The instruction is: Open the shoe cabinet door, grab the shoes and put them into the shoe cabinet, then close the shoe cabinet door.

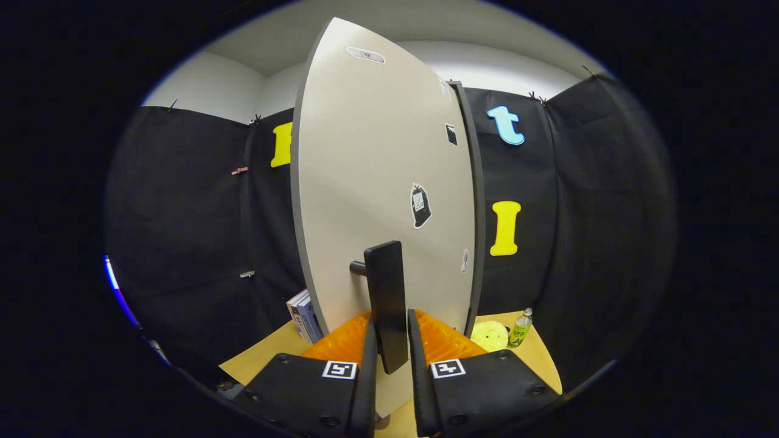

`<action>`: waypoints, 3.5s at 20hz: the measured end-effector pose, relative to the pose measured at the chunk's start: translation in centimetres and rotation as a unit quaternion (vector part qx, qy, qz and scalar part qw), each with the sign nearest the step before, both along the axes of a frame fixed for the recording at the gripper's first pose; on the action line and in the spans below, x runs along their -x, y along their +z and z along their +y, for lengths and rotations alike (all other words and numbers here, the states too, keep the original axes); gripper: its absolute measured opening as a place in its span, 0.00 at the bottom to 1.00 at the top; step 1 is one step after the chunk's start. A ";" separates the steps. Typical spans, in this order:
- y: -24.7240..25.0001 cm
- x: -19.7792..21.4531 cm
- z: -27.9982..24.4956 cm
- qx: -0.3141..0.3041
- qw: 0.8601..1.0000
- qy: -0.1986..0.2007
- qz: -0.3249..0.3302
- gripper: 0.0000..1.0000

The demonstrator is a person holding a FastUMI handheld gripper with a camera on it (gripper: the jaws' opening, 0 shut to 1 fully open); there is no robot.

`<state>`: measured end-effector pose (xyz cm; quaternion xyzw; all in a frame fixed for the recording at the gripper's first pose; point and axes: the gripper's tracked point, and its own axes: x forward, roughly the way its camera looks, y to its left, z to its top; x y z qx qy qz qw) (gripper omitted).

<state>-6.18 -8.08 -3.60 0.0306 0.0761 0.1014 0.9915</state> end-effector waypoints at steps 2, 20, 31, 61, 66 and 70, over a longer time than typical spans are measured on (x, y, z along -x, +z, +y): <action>0.9 0.8 -1.1 -0.005 1.000 -0.013 -0.012 0.29; 1.2 7.4 -5.5 0.019 0.997 -0.072 -0.028 0.29; -5.4 5.7 1.9 0.020 1.000 -0.001 -0.012 0.29; -48.0 -0.1 11.5 0.073 0.971 0.002 0.229 0.29; -50.5 -1.6 12.1 0.092 0.961 0.003 0.260 0.27; -51.1 -2.6 12.4 0.099 0.961 0.003 0.258 0.29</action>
